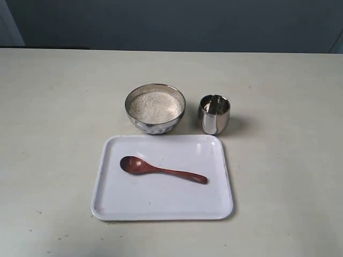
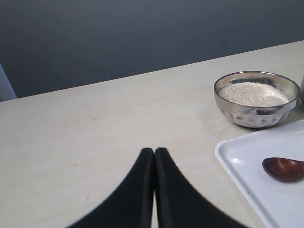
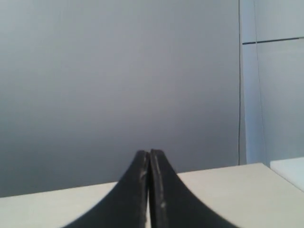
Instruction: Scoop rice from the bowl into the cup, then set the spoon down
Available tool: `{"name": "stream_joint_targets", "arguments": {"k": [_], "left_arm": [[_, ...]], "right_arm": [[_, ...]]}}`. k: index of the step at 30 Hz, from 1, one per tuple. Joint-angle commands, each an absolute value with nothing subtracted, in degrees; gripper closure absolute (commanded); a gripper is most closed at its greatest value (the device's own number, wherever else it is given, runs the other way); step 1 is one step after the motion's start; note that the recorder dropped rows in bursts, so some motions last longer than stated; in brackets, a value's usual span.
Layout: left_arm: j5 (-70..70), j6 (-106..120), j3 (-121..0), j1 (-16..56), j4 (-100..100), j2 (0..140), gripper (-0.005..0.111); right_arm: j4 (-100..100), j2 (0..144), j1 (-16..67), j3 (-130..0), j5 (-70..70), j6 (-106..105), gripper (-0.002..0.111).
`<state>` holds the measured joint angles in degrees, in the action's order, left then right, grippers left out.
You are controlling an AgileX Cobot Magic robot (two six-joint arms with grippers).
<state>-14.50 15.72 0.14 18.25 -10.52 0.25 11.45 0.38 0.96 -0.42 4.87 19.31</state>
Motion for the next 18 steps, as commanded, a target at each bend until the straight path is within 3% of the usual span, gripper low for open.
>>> {"name": "stream_joint_targets", "arguments": {"k": [1,18], "left_arm": [[-13.80,15.56,0.00,18.54,-10.48,0.00,0.106],[-13.80,15.56,0.00,18.54,-10.37,0.00,0.106]], "right_arm": [[11.91,0.00,0.68,0.00,0.50,19.55,0.108],[11.40,0.00,0.68,0.00,-2.88,19.55,0.108]]}}
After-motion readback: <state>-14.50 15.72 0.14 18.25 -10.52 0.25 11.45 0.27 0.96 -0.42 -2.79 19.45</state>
